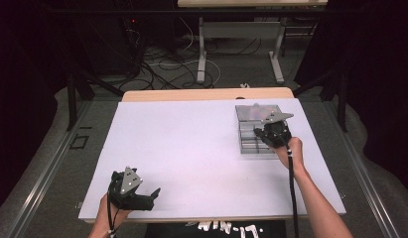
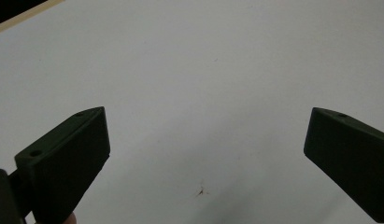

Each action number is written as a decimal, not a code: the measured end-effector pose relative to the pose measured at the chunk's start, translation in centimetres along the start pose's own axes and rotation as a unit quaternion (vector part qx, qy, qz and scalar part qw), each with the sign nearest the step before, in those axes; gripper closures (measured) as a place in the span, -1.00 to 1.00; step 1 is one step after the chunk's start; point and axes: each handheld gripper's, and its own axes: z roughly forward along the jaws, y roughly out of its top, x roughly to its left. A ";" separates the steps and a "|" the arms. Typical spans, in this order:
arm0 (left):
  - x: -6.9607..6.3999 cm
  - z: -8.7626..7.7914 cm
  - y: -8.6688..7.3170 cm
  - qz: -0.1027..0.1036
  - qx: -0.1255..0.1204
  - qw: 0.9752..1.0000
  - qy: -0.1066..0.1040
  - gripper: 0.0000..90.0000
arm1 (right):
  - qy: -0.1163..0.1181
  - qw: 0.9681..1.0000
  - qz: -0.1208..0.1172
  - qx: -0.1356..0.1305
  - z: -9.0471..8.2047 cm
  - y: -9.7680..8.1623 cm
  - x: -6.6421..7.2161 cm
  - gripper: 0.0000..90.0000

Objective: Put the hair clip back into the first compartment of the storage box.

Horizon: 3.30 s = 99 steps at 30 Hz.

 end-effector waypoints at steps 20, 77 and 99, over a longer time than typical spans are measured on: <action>0.1 0.1 0.0 0.005 0.000 1.000 0.003 -0.99 | 0.000 1.000 0.012 0.002 1.8 0.2 -0.8 1.00; 0.1 0.2 0.0 0.002 0.004 1.000 -0.002 -0.99 | -0.003 0.999 0.017 0.038 5.9 -0.1 -0.9 1.00; 0.1 0.2 0.0 0.006 0.005 1.000 -0.003 -0.99 | -0.009 0.998 0.021 0.052 6.4 -0.4 -1.0 1.00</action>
